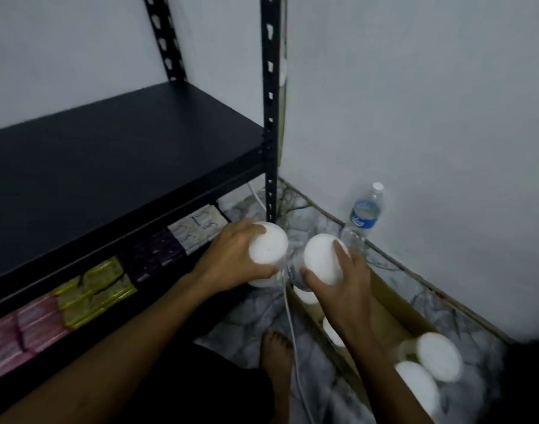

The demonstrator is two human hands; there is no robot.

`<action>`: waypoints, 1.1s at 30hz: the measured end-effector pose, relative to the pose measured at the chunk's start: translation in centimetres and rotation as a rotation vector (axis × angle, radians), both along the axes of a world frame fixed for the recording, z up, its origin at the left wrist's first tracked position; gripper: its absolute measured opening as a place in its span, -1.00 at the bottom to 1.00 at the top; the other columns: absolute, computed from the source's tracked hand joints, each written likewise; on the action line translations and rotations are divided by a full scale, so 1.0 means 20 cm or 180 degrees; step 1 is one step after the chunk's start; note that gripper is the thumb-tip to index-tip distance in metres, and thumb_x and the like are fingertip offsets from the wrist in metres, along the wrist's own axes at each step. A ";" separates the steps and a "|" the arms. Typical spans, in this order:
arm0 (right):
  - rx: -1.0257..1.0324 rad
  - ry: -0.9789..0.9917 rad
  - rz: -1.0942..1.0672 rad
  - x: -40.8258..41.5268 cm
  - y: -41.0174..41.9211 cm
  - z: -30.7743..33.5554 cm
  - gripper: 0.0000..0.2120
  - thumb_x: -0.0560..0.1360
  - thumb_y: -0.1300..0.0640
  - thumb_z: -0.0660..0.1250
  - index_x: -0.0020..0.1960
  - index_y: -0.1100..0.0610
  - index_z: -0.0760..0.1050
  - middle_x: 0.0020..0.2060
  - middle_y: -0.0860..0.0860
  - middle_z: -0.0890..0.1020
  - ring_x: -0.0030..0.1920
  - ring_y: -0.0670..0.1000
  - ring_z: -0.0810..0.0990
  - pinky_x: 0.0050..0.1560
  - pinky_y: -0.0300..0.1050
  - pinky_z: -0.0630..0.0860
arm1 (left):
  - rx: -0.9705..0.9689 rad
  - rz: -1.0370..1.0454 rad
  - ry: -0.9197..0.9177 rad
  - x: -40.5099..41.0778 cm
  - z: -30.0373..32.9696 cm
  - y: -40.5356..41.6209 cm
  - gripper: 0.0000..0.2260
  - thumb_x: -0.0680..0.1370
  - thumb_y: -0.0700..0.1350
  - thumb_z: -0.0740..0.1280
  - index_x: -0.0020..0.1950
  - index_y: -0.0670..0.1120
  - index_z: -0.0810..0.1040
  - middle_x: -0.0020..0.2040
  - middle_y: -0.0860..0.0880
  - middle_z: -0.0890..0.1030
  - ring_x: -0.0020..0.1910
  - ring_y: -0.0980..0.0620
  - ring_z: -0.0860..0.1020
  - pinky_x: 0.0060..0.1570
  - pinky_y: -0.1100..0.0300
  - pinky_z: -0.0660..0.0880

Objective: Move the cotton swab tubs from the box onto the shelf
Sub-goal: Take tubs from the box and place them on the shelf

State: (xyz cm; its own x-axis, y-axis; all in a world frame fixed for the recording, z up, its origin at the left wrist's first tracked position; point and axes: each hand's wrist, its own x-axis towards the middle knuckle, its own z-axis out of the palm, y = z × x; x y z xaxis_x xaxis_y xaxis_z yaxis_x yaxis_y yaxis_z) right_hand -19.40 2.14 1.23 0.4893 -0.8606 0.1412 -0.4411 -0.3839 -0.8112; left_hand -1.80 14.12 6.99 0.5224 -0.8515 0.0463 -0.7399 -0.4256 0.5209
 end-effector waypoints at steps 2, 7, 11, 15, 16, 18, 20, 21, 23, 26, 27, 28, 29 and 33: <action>-0.0114 -0.0179 0.0102 0.05 0.06 0.15 -0.26 0.27 -0.14 0.54 0.37 0.01 0.40 0.32 0.07 0.40 0.32 0.12 0.34 0.26 -0.06 0.31 | -0.0343 0.0153 -0.0068 0.00 0.19 0.12 -0.32 0.24 0.10 0.58 0.30 -0.03 0.49 0.34 0.05 0.44 0.30 0.11 0.37 0.14 0.44 0.17; -0.0433 -0.0629 0.0432 0.17 0.21 0.52 -0.32 0.26 -0.16 0.51 0.33 -0.02 0.45 0.28 0.02 0.43 0.28 0.09 0.38 0.22 -0.09 0.33 | -0.0933 0.0452 -0.0234 -0.01 0.60 0.43 -0.40 0.25 0.13 0.57 0.24 0.04 0.53 0.25 0.17 0.45 0.23 0.19 0.40 0.20 0.27 0.35; -0.0596 -0.0917 0.0789 0.28 0.36 0.79 -0.33 0.24 -0.21 0.47 0.30 -0.03 0.48 0.26 -0.01 0.46 0.28 0.04 0.39 0.18 -0.13 0.34 | -0.1191 0.0747 -0.0444 0.02 0.81 0.69 -0.42 0.26 0.14 0.56 0.23 0.04 0.53 0.21 0.21 0.45 0.23 0.19 0.41 0.19 0.26 0.38; -0.0725 -0.1020 0.1281 0.44 0.55 0.96 -0.35 0.25 -0.21 0.49 0.29 -0.05 0.49 0.23 -0.07 0.46 0.26 0.00 0.38 0.16 -0.15 0.34 | -0.1265 0.1094 -0.0632 0.04 0.90 0.95 -0.43 0.26 0.13 0.56 0.22 0.03 0.54 0.27 0.13 0.50 0.24 0.15 0.44 0.19 0.22 0.41; -0.0772 -0.1015 0.1429 0.48 0.61 0.99 -0.34 0.25 -0.21 0.49 0.29 -0.04 0.48 0.23 -0.07 0.46 0.27 -0.01 0.37 0.15 -0.16 0.33 | -0.1256 0.1194 -0.0665 0.05 0.91 1.02 -0.43 0.26 0.12 0.56 0.22 0.03 0.53 0.28 0.12 0.49 0.23 0.16 0.44 0.18 0.24 0.40; -0.0845 -0.1001 0.1734 0.57 0.74 1.04 -0.34 0.25 -0.21 0.49 0.30 -0.02 0.48 0.24 -0.07 0.46 0.26 -0.02 0.34 0.15 -0.19 0.29 | -0.1214 0.1405 -0.0737 0.06 0.92 1.17 -0.43 0.26 0.12 0.56 0.23 0.03 0.53 0.28 0.13 0.49 0.22 0.17 0.44 0.14 0.27 0.39; -0.0879 -0.1007 0.2030 0.65 0.89 1.07 -0.34 0.25 -0.20 0.50 0.30 -0.02 0.48 0.24 -0.07 0.45 0.26 -0.03 0.32 0.16 -0.20 0.29 | -0.1190 0.1640 -0.0791 0.07 0.92 1.32 -0.42 0.26 0.11 0.56 0.23 0.01 0.53 0.26 0.13 0.49 0.20 0.16 0.44 0.11 0.27 0.39; -0.0916 -0.0997 0.2166 0.69 0.96 1.07 -0.34 0.25 -0.21 0.50 0.29 -0.02 0.49 0.25 -0.07 0.45 0.27 -0.02 0.32 0.17 -0.19 0.30 | -0.1198 0.1759 -0.0817 0.07 0.92 1.40 -0.42 0.26 0.10 0.57 0.23 0.00 0.54 0.23 0.14 0.49 0.19 0.16 0.45 0.10 0.28 0.39; -0.0970 -0.0964 0.2403 0.78 1.11 1.08 -0.34 0.25 -0.22 0.51 0.29 0.00 0.49 0.27 -0.05 0.45 0.27 0.01 0.32 0.19 -0.15 0.33 | -0.1219 0.2007 -0.0887 0.08 0.91 1.55 -0.41 0.25 0.11 0.57 0.23 -0.02 0.54 0.16 0.18 0.46 0.16 0.18 0.44 0.05 0.32 0.37; -0.0809 -0.0902 0.2761 0.92 1.33 1.07 -0.39 0.28 -0.19 0.51 0.25 0.04 0.53 0.34 -0.01 0.40 0.31 0.04 0.36 0.25 -0.09 0.37 | -0.1164 0.2414 -0.1016 0.10 0.86 1.77 -0.41 0.25 0.11 0.57 0.22 -0.03 0.54 0.18 0.16 0.47 0.14 0.14 0.45 0.05 0.27 0.36; -0.0750 -0.0853 0.2896 0.96 1.41 1.06 -0.42 0.29 -0.17 0.50 0.23 0.05 0.54 0.36 0.00 0.38 0.32 0.04 0.36 0.26 -0.09 0.37 | -0.1122 0.2579 -0.1052 0.11 0.84 1.85 -0.41 0.26 0.11 0.57 0.23 -0.03 0.54 0.22 0.11 0.50 0.17 0.10 0.46 0.07 0.25 0.35; -0.0718 -0.0799 0.3038 1.00 1.50 1.05 -0.44 0.31 -0.17 0.49 0.23 0.05 0.54 0.37 0.00 0.37 0.33 0.04 0.36 0.26 -0.11 0.36 | -0.1083 0.2755 -0.1055 0.13 0.81 1.93 -0.42 0.27 0.11 0.56 0.23 -0.02 0.54 0.26 0.07 0.51 0.21 0.07 0.46 0.07 0.24 0.34; -0.0721 -0.0762 0.3183 1.03 1.58 1.03 -0.45 0.33 -0.16 0.48 0.24 0.06 0.53 0.39 0.01 0.35 0.35 0.03 0.36 0.25 -0.13 0.34 | -0.1075 0.2917 -0.1069 0.14 0.79 2.01 -0.44 0.28 0.13 0.55 0.22 -0.01 0.54 0.27 0.05 0.51 0.23 0.05 0.46 0.07 0.24 0.34; -0.0783 -0.0678 0.3613 1.14 1.84 1.02 -0.46 0.41 -0.14 0.42 0.31 0.06 0.47 0.43 0.01 0.30 0.38 0.05 0.32 0.22 -0.18 0.29 | -0.1162 0.3291 -0.1198 0.17 0.76 2.27 -0.48 0.30 0.13 0.54 0.18 -0.03 0.54 0.21 0.07 0.48 0.15 0.14 0.41 0.05 0.26 0.32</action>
State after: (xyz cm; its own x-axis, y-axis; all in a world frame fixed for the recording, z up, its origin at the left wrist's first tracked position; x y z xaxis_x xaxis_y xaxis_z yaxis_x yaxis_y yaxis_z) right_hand 3.45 38.93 21.66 0.9032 0.1140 0.4137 0.3888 -0.6253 -0.6766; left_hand 1.64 59.48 22.13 0.8622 0.0699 0.5017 -0.2610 -0.7875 0.5583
